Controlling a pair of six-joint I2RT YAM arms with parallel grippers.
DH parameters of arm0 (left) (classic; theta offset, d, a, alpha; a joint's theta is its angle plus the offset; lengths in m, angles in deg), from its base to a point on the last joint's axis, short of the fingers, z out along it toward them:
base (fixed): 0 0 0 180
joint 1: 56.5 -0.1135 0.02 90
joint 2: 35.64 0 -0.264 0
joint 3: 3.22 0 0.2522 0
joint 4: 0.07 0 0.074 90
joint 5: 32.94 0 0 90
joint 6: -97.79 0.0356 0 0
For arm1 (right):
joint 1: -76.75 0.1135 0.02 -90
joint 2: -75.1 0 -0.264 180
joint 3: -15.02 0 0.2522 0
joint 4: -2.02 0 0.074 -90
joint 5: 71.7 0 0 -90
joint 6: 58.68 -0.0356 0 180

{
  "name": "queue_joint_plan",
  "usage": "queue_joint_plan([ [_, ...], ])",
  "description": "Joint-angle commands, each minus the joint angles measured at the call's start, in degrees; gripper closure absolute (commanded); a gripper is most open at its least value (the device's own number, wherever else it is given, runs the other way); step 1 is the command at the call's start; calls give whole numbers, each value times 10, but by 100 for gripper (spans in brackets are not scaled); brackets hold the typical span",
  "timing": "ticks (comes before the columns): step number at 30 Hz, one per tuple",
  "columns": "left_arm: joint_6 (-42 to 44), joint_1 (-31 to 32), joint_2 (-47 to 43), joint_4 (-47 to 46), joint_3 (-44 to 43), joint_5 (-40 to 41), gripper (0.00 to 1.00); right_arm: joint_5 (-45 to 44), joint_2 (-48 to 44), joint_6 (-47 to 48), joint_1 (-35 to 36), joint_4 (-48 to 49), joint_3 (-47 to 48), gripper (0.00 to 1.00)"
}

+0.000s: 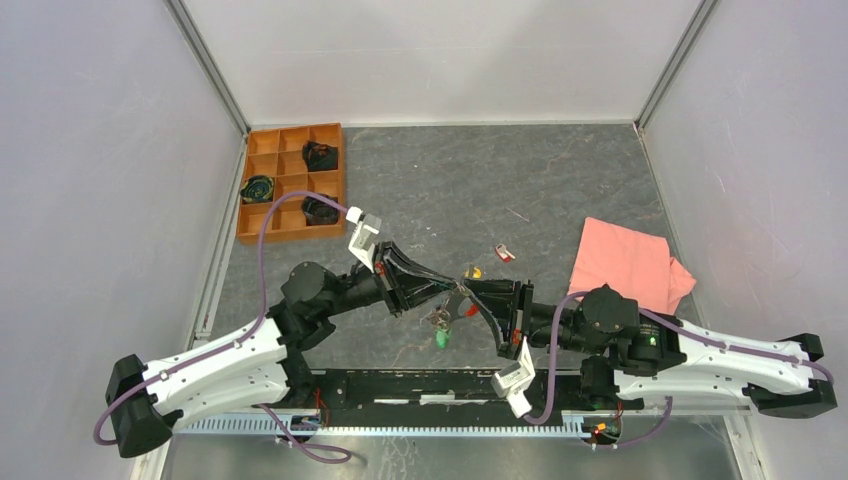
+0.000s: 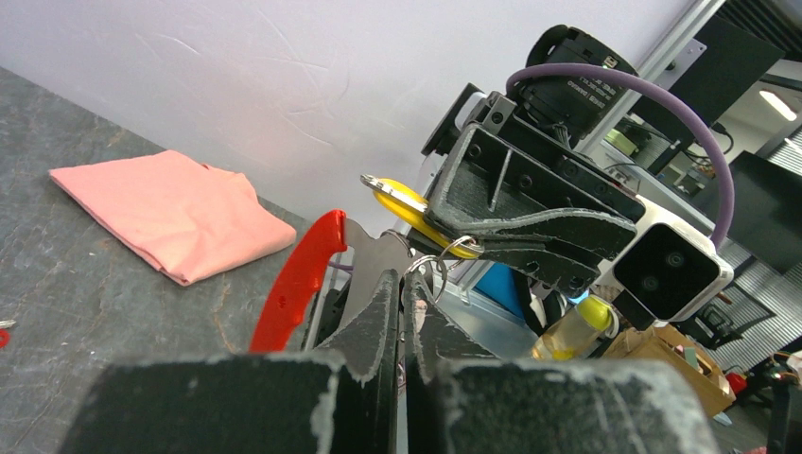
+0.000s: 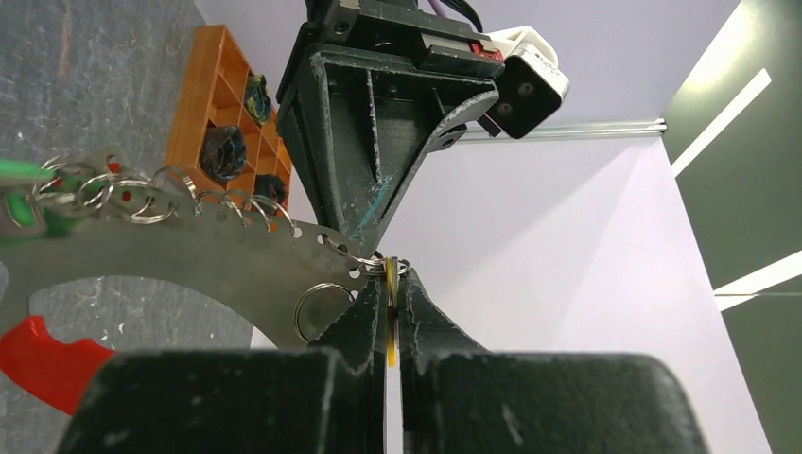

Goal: Remove the keys from the keyring
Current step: Remove the key from the keyring.

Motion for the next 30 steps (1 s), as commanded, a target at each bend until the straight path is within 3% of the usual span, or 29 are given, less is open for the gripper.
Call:
queue_joint_plan([
  [1,25,0,-5,7,-31,56,98,21,-11,-24,7,7,26,100],
  [30,-12,-1,-18,83,-74,141,98,20,-1,-36,6,1,2,100],
])
